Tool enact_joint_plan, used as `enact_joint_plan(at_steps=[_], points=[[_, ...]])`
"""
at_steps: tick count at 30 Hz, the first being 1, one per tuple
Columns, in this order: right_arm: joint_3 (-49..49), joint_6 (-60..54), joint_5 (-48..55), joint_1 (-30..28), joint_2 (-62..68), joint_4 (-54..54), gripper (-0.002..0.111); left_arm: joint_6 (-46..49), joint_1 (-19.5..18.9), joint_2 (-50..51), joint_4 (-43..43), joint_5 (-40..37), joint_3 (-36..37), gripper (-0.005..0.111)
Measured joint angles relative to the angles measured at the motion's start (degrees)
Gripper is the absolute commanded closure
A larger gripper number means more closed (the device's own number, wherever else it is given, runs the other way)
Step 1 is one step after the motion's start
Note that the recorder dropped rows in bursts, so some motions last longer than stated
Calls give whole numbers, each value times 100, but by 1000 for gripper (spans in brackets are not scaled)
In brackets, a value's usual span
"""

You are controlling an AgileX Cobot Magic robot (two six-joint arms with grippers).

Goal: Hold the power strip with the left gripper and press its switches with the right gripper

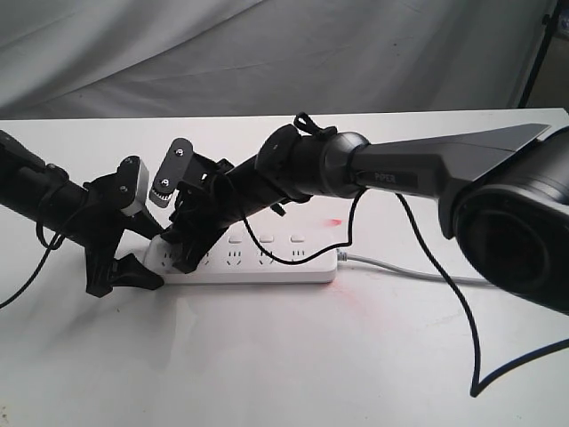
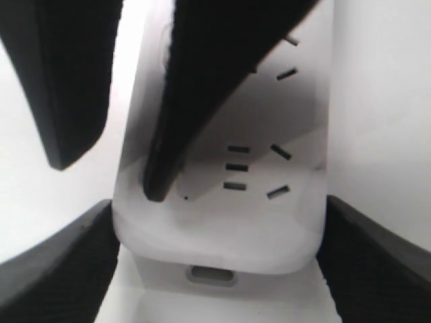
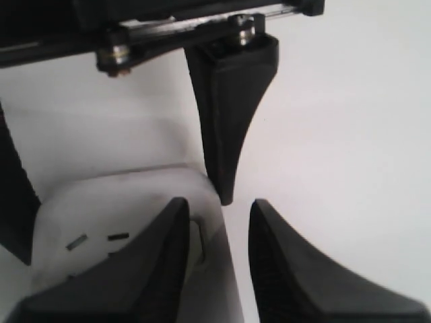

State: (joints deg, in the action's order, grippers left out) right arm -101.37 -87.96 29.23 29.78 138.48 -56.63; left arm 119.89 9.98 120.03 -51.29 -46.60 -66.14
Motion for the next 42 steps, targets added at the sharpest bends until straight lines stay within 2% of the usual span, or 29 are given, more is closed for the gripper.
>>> enact_joint_plan(at_steps=[20,42], points=[[129,247,658,-344,-530,717,78,0,0,0,0,0,0,42],[129,260,669,-380,-378,802,78,0,0,0,0,0,0,42]])
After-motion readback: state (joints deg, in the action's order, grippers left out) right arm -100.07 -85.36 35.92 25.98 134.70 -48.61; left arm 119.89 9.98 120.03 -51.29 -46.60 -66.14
